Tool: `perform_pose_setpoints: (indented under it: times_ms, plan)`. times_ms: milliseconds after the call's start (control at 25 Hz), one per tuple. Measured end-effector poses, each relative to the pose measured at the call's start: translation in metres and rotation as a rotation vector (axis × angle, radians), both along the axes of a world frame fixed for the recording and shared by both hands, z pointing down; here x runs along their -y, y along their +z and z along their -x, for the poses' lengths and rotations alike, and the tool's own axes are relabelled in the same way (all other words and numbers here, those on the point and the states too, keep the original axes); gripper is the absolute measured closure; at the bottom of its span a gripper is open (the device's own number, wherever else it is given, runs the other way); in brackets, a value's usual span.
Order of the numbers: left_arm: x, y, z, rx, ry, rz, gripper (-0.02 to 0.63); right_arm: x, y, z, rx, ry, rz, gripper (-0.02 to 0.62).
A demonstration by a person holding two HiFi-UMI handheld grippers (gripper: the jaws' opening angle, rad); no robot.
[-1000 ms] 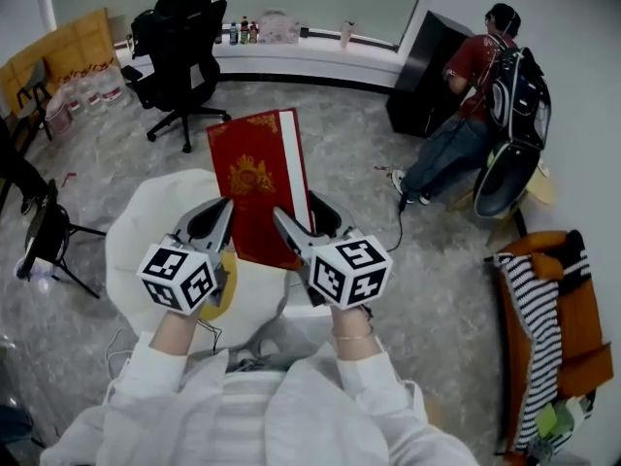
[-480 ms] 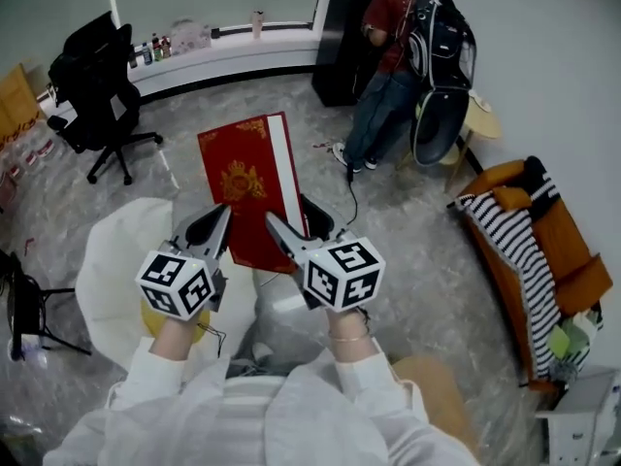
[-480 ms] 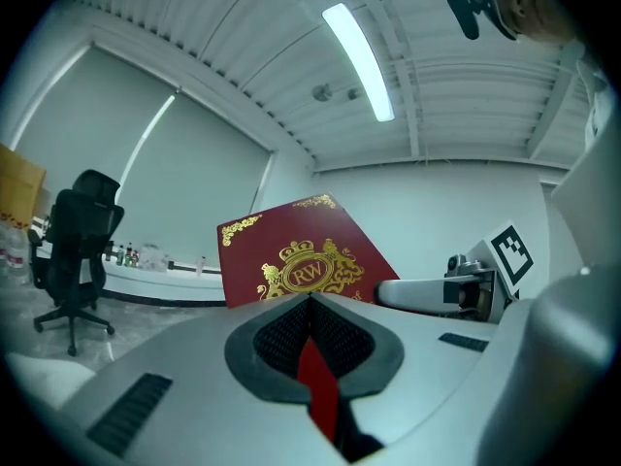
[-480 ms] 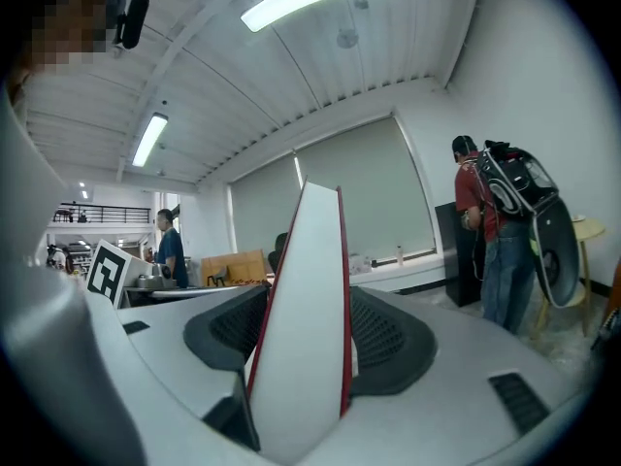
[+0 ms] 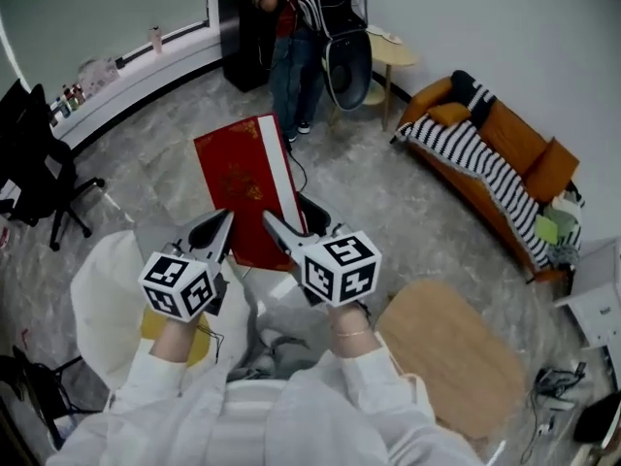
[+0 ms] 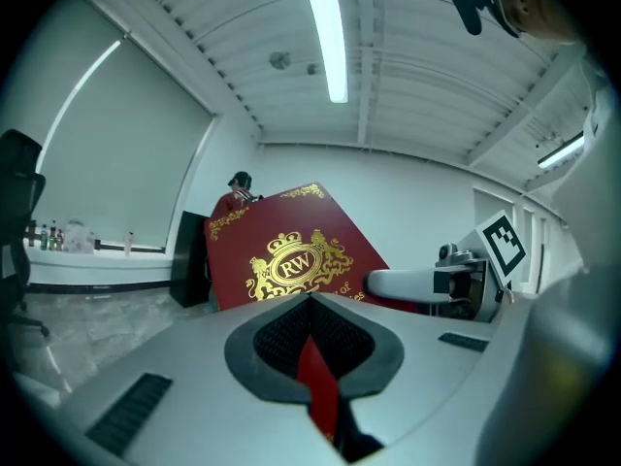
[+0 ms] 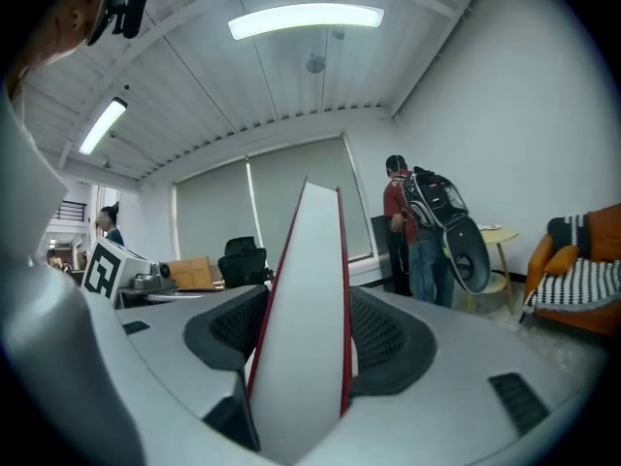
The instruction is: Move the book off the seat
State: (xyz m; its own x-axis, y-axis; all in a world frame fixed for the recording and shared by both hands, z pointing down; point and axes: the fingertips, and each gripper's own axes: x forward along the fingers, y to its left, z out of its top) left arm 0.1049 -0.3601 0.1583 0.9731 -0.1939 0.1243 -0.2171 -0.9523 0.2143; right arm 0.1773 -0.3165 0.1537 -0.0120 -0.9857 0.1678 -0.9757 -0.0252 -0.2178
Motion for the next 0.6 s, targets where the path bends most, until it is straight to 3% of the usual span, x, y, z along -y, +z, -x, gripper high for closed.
perform_pose_setpoints:
  times_ms: [600]
  plan:
    - [-0.164, 0.008, -0.037, 0.021, 0.476, 0.002, 0.601, -0.197, 0.010, -0.008, 0.026, 0.476, -0.014, 0.325]
